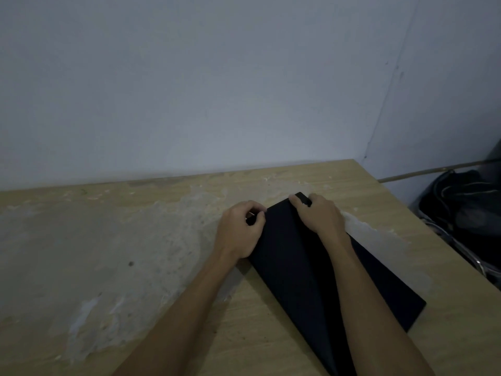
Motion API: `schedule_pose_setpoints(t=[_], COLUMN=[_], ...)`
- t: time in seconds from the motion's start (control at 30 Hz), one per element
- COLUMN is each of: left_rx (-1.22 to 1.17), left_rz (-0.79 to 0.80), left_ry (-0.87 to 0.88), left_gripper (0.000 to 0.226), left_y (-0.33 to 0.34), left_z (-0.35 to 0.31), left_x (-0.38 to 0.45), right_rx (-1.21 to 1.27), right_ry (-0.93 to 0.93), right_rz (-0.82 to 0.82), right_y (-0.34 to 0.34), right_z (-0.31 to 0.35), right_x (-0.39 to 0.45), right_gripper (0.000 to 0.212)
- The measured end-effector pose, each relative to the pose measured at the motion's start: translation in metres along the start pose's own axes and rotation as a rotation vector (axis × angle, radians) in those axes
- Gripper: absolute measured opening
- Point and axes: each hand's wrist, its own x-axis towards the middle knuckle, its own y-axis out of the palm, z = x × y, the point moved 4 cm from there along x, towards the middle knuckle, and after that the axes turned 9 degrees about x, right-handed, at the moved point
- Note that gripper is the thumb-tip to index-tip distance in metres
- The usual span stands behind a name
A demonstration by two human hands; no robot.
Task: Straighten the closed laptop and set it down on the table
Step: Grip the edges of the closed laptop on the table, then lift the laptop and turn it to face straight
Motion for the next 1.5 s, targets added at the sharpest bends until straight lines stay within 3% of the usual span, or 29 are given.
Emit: schedule_pose_setpoints(t=[0.13, 0.3, 0.43, 0.73, 0.87, 1.03, 1.17, 1.3, 1.4, 1.5], left_rx=[-0.047, -0.267, -0.477, -0.762, -0.776, -0.778, -0.803, -0.735, -0.702, -0.669], left_rz=[-0.063, -0.193, -0.180, -0.160, -0.248, -0.161, -0.039, 0.056, 0.113, 0.161], left_ry=[-0.004, -0.252, -0.448, -0.537, -0.575, -0.565, -0.543, -0.526, -0.504, -0.473], left_gripper=[0.013, 0.011, 0.009, 0.021, 0.021, 0.026, 0.025, 0.028, 0.031, 0.034], left_y=[-0.013, -0.031, -0.043, -0.060, -0.087, -0.121, -0.142, -0.154, -0.159, -0.163], left_z=[-0.010, -0.003, 0.008, 0.029, 0.042, 0.051, 0.051, 0.050, 0.048, 0.045], left_x=[0.010, 0.039, 0.047, 0.019, 0.020, 0.029, 0.038, 0.047, 0.052, 0.055], right_rx=[0.017, 0.178, 0.290, 0.409, 0.507, 0.548, 0.508, 0.219, 0.007, -0.042], right_ry=[0.033, 0.122, 0.138, 0.113, 0.023, -0.089, -0.232, -0.520, -0.666, -0.739], right_rz=[-0.042, -0.018, 0.012, 0.055, 0.163, 0.266, 0.168, -0.031, -0.076, -0.061], right_y=[-0.013, -0.016, -0.013, 0.001, 0.010, 0.014, 0.009, -0.003, 0.002, 0.008], right_z=[0.014, 0.022, 0.044, 0.098, 0.124, 0.135, 0.145, 0.177, 0.198, 0.216], right_x=[0.006, 0.017, 0.027, 0.037, 0.034, 0.024, 0.011, -0.012, -0.026, -0.037], right_gripper=[0.074, 0.075, 0.083, 0.092, 0.093, 0.092, 0.069, 0.051, 0.057, 0.058])
